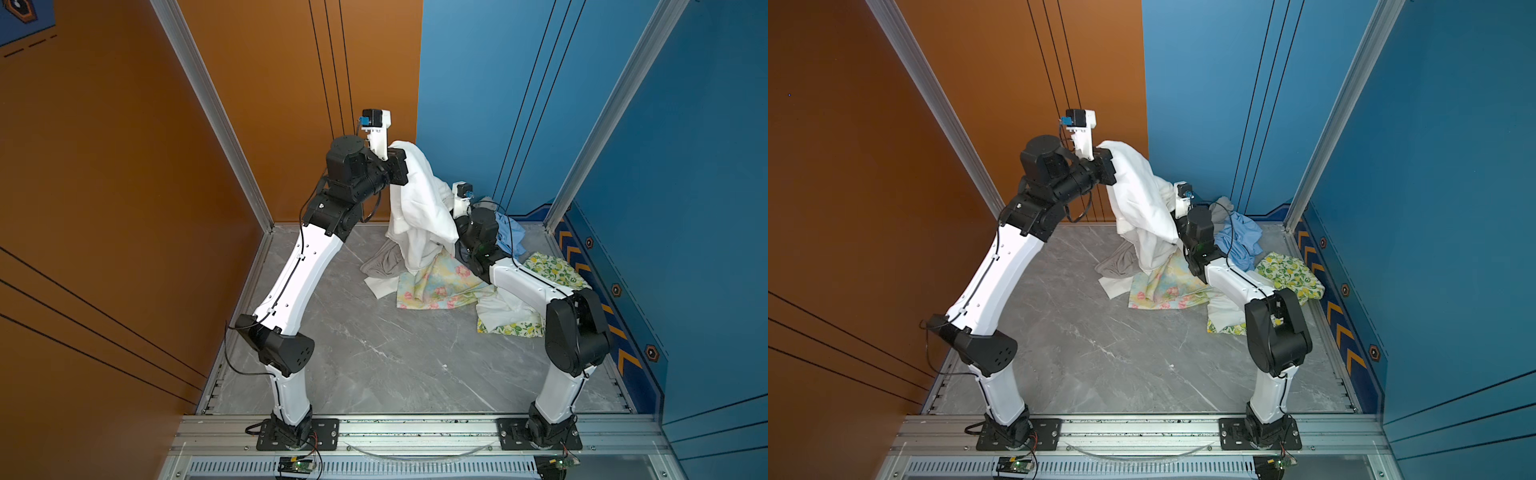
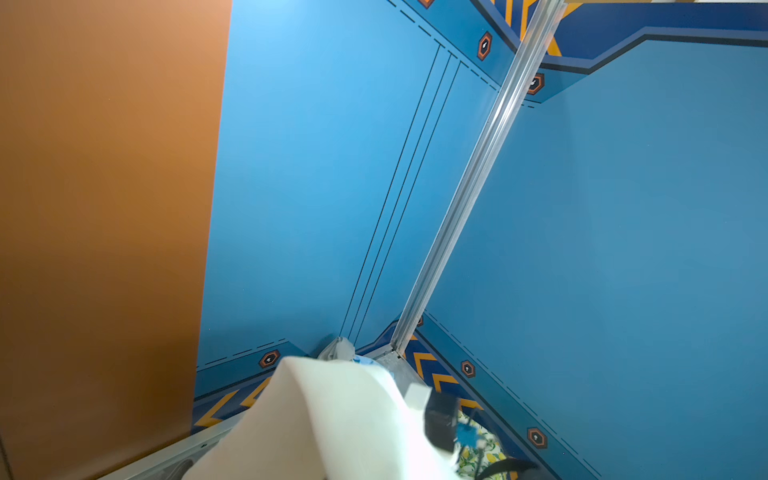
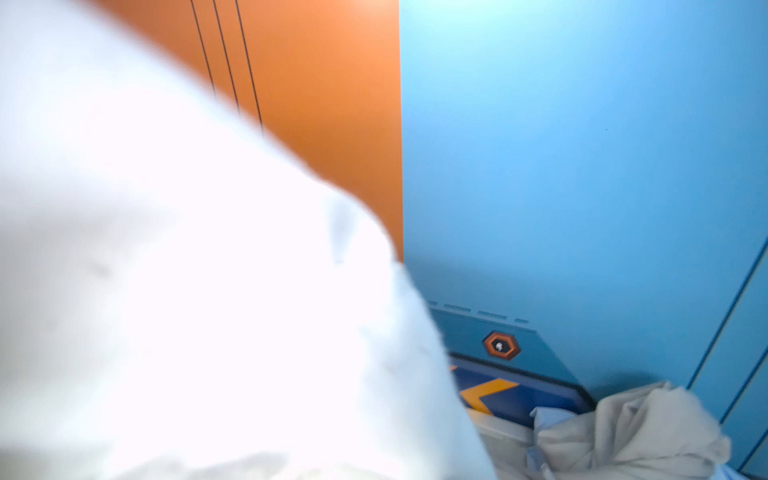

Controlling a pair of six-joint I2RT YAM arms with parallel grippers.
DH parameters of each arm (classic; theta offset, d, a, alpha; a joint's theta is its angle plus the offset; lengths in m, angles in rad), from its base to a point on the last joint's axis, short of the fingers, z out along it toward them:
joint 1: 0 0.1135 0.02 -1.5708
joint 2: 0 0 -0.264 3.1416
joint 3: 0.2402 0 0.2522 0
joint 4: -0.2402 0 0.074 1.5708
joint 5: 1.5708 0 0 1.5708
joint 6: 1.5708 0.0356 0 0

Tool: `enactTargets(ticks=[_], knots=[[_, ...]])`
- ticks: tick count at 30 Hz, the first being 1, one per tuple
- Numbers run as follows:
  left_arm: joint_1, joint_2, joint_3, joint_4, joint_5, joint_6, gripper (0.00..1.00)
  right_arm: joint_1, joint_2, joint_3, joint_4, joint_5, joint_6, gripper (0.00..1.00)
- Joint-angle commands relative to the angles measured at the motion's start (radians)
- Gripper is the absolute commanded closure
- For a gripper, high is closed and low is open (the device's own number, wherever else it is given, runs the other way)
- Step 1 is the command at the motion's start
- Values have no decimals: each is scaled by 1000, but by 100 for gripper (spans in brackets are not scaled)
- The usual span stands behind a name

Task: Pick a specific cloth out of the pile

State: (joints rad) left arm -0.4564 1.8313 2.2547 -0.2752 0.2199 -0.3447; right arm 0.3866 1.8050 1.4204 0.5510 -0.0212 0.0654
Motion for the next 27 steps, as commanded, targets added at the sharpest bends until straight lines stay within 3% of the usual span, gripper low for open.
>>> enactTargets(ticks=[1,10,15,17,21,25,27], knots=[[26,-49,-99,27,38,36,100,-8,-75,129,-28,3,41,100],[54,-94,-363,160,55,66,100,-16,-55,438,-125,-101,182,100],[49,-92,-493,257,88,60,98,16,-42,532,-180,-127,193,100],[40,-75,-514,263,111,74,88,26,-41,552,-206,-133,200,100],[12,-45,-581,328,132,122,45,40,-52,542,-251,-145,197,100],[9,-35,-657,343,148,172,10,36,-68,513,-287,-131,177,100],[18,-58,-730,343,136,198,0,28,-70,512,-314,-131,172,100]])
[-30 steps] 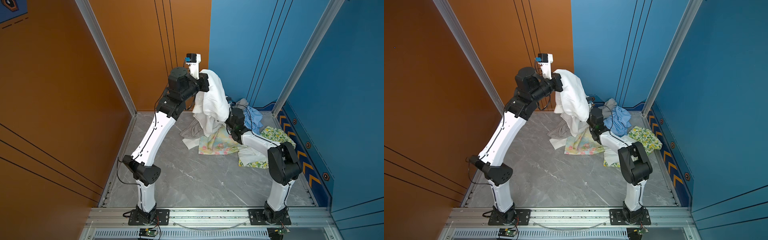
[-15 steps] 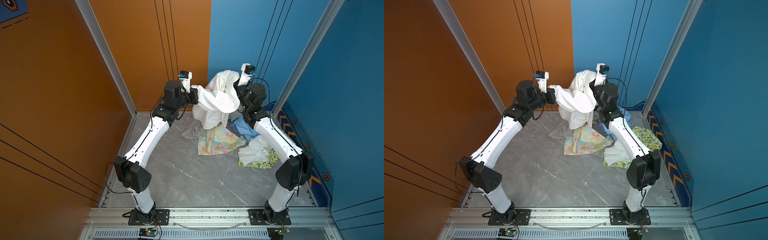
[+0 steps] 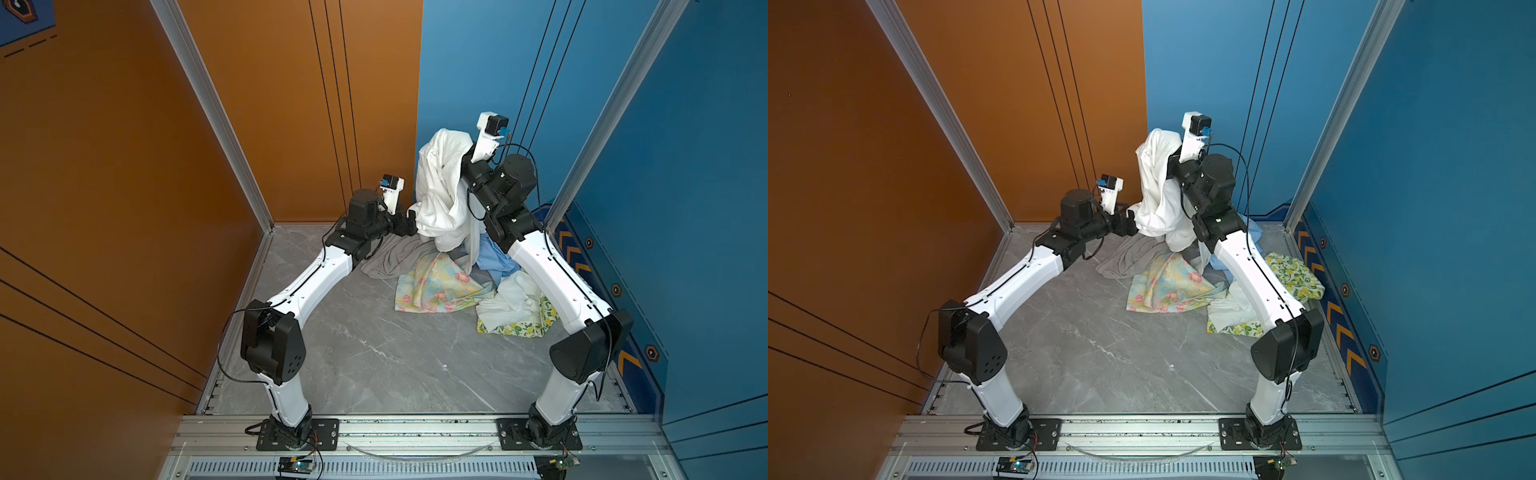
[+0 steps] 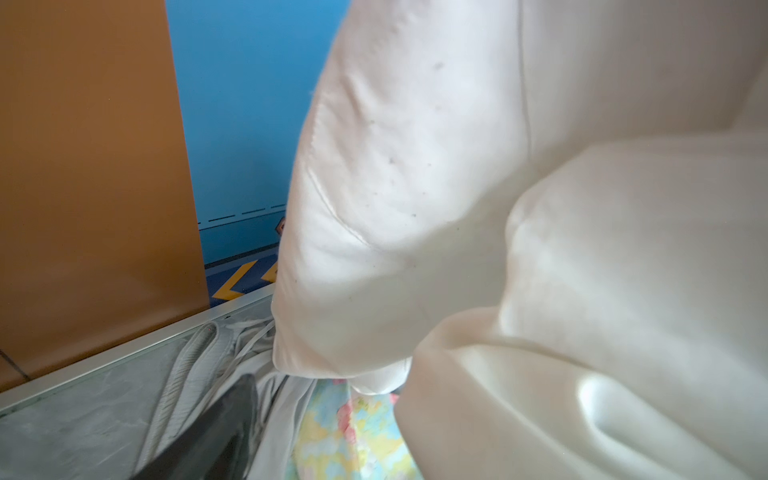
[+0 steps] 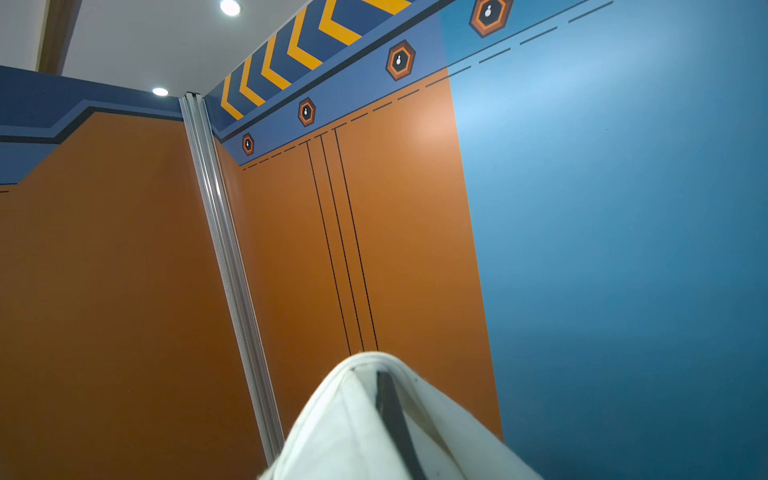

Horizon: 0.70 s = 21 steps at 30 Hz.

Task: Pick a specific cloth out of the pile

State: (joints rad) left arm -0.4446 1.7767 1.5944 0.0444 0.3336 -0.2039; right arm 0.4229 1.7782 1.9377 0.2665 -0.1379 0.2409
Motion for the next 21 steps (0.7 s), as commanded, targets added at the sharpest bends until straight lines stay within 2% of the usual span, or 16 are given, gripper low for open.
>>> enactTargets(ticks=[1,3,5,13,17,21], knots=[[15,-19,-114,23,21,74,2,-14,-44,-4,-39,-17,-5,100],[36,-55,-197,28,20,89,2,-25,-44,-3,-51,-19,-6,100],[68,-94,-273,43,104,83,2,-32,-39,-2,-61,-23,-6,100],[138,-303,-491,89,292,17,2,-62,-12,-8,-94,-26,-23,100],[136,-397,-532,164,355,-33,2,-56,4,-25,-101,-24,-31,100],[134,-453,-531,165,379,-2,2,-41,14,-32,-129,-22,-39,100]])
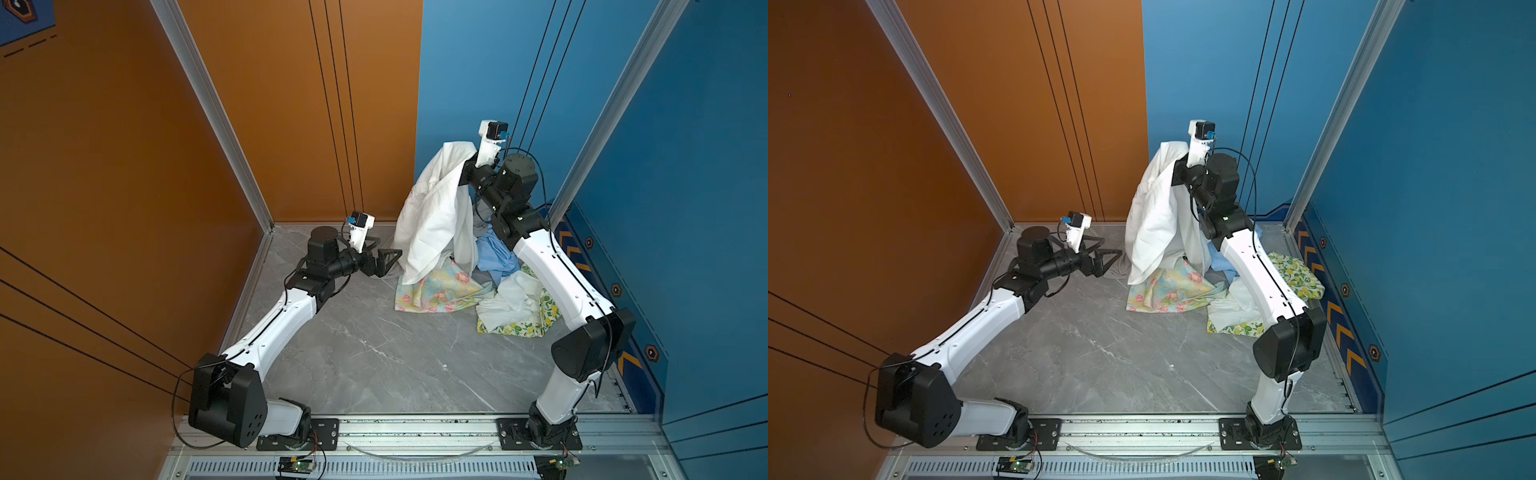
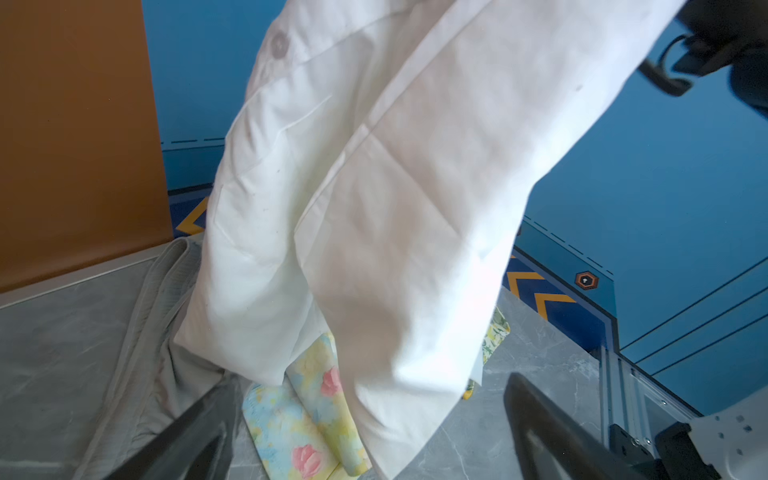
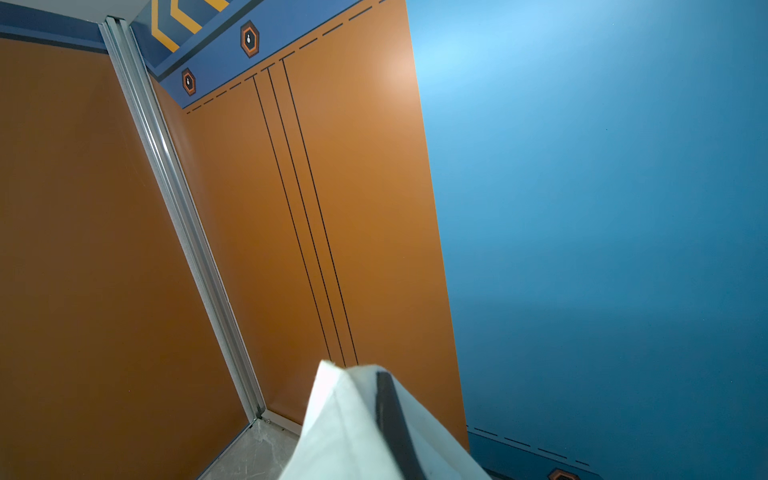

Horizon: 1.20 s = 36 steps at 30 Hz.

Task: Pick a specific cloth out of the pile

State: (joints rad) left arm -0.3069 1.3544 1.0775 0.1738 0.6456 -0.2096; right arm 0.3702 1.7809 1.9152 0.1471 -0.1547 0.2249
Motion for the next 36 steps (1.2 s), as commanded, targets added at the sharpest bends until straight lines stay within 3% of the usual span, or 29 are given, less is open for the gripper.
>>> enactTargets(ticks=[1,6,14,17,20,26,36], knots=[[-7,-41,-19,35,58,23,2,17,13,-10,-16,-9,-27,100],[-47,-5,41,44,-3,88,2,59,-8,-33,-57,-34,-44,100],[-166,196,255,99,-75,108,2,120,-42,-61,-122,-40,-75,100],[-183,259,276,179,-158,131,2,139,-63,-79,-129,-49,-70,100],[-194,294,262,259,-312,200,2,151,-97,-105,-145,-67,-55,100],[-164,361,262,407,-467,210,2,170,-167,-174,-183,-67,-39,100],[-161,493,403,497,-459,144,2,194,-189,-186,-266,-91,-26,100]])
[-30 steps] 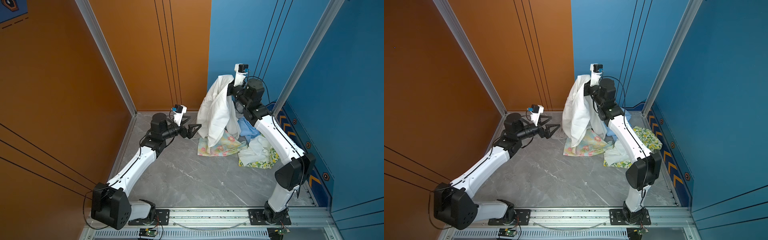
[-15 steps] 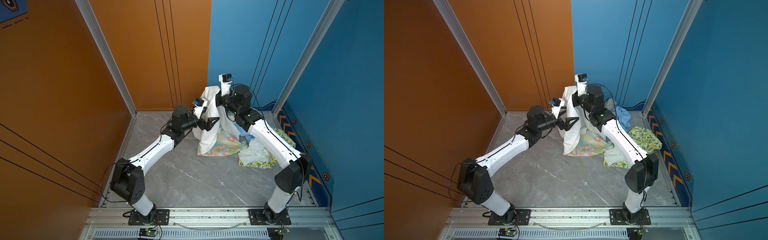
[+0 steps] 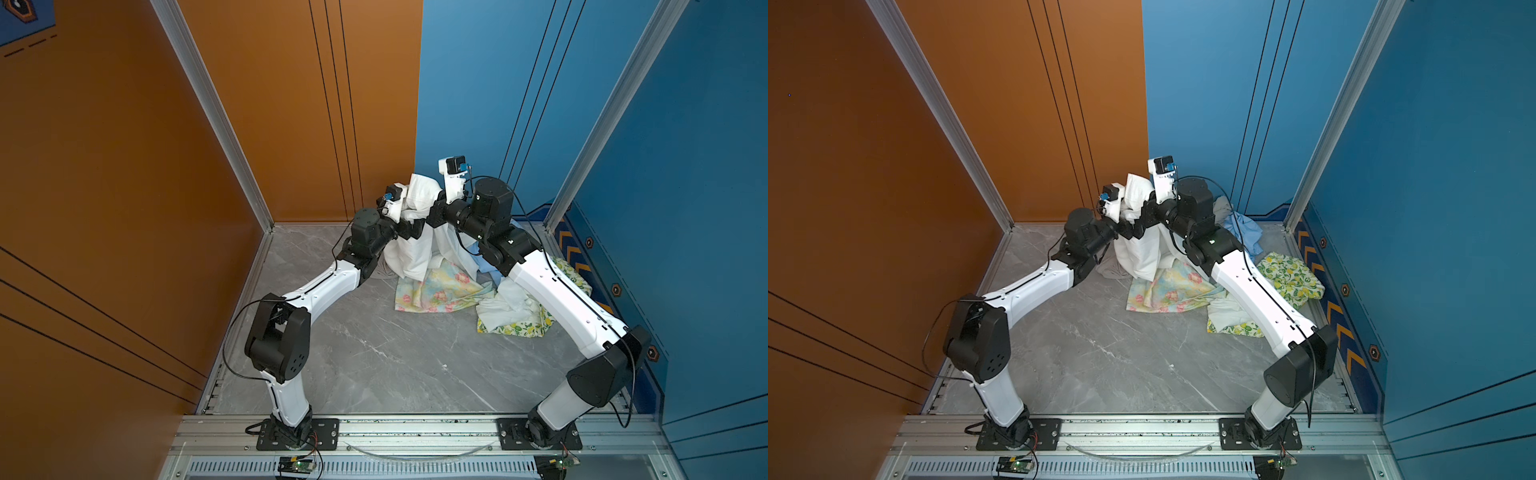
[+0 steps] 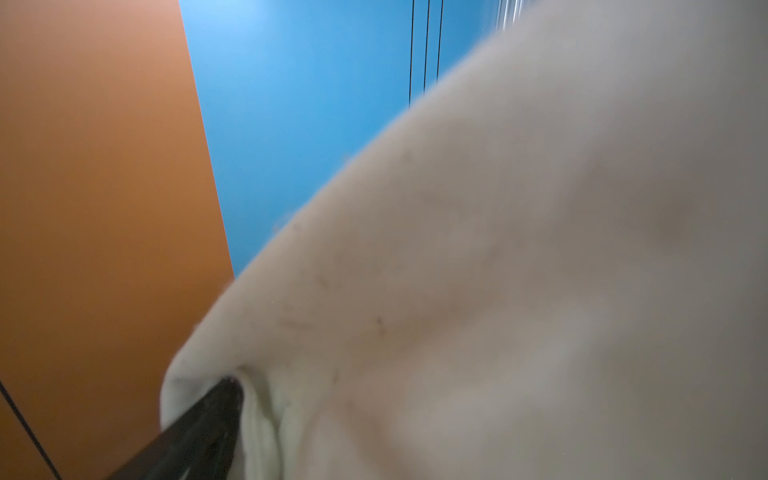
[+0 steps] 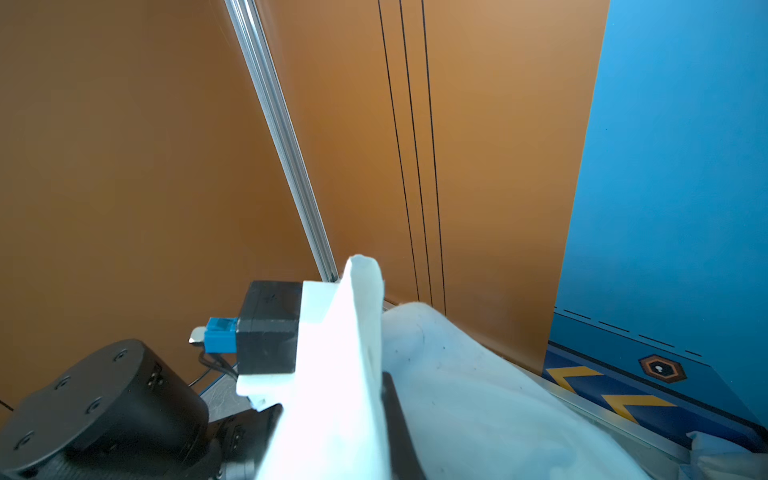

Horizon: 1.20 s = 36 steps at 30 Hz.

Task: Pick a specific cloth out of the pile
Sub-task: 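Carry the white shirt with the left gripper toward the table corner nearest it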

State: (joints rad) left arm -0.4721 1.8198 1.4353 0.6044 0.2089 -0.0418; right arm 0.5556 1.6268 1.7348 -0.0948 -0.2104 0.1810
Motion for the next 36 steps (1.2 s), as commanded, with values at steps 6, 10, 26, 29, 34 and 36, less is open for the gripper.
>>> enactTargets(ticks=[6,10,26,29,34,36], knots=[[-10,71,118,86,50,-53,15,9,-36,-15,-25,-96,50,100],[-11,66,145,85,72,-100,100,0,-35,-22,-25,-120,73,100],[63,-160,200,-128,-192,-67,100,-39,-87,-172,53,-110,28,28],[90,-183,246,-228,-248,-26,100,-44,-91,-200,37,-78,-2,19],[163,-225,315,-387,-297,-23,100,-46,-93,-243,9,-52,-39,16],[198,-247,333,-436,-304,-22,100,-48,-93,-260,4,-53,-45,15]])
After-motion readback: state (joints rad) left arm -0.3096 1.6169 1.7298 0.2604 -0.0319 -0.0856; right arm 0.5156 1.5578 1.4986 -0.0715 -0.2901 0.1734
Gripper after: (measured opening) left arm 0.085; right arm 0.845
